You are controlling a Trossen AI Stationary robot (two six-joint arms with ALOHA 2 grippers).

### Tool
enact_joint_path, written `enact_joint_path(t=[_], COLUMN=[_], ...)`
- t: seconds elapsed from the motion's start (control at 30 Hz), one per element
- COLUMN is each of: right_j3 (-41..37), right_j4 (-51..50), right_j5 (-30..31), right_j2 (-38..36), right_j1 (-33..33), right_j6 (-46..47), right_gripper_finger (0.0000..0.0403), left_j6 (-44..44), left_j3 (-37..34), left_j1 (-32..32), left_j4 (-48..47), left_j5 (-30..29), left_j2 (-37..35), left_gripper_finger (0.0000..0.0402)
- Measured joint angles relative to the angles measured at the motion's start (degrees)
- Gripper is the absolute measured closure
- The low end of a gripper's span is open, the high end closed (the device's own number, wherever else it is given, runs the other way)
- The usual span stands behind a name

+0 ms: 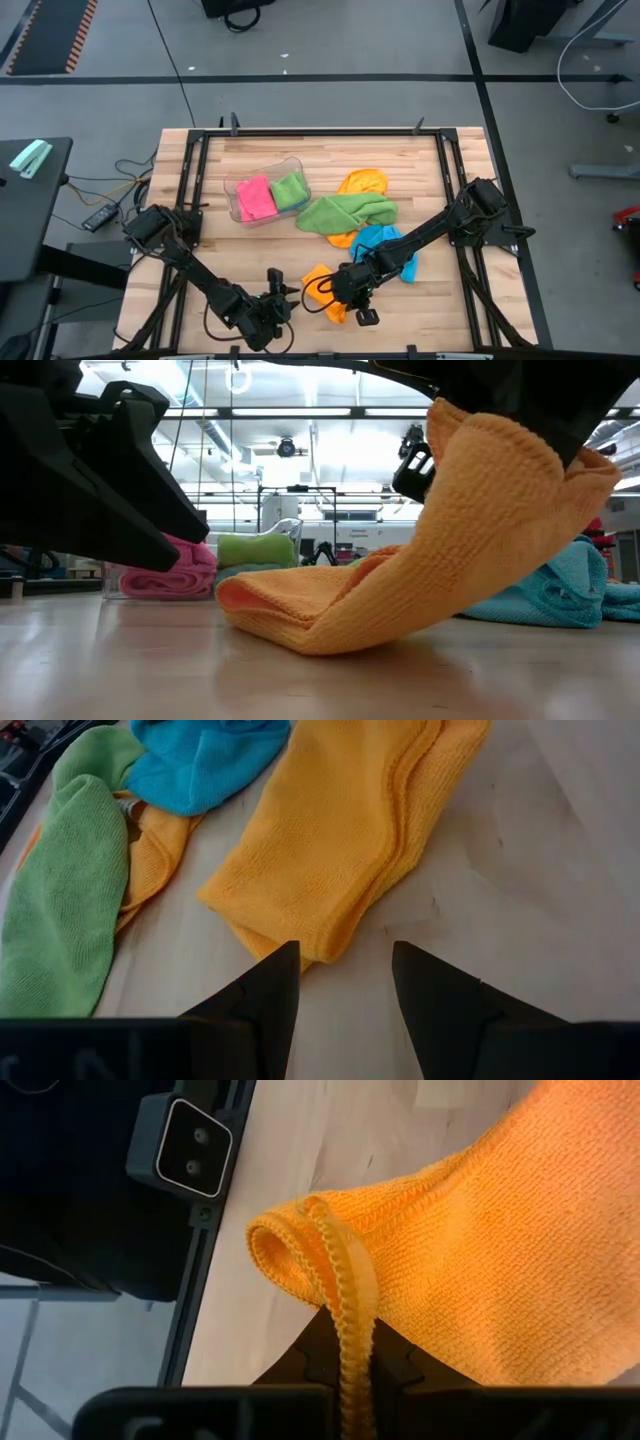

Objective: Fold microfiber towels
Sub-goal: Fold the bottom yellow microfiber towel

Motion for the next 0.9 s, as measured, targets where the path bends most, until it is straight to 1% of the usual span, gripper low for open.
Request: enact_joint_path(t=[0.6, 0.9], right_j3=[0.0, 0.0], right_j4=[0.06, 0.79], right_j5=[0.79, 0.79], right_j2=[0.0, 0.0], right_j1=[0.0, 0.0], right_j6=[-0.23, -0.27], right_gripper_finger=[0.0379, 0.0379], left_j6=[-0.02, -1.02], left_j3=[0.02, 0.02], left_j1=[0.03, 1.46], left_j4=[0.0, -0.34], left_j5=[-0.03, -1.07], left_j2=[0.02, 0.02], left_gripper_finger=[0.023, 0.023])
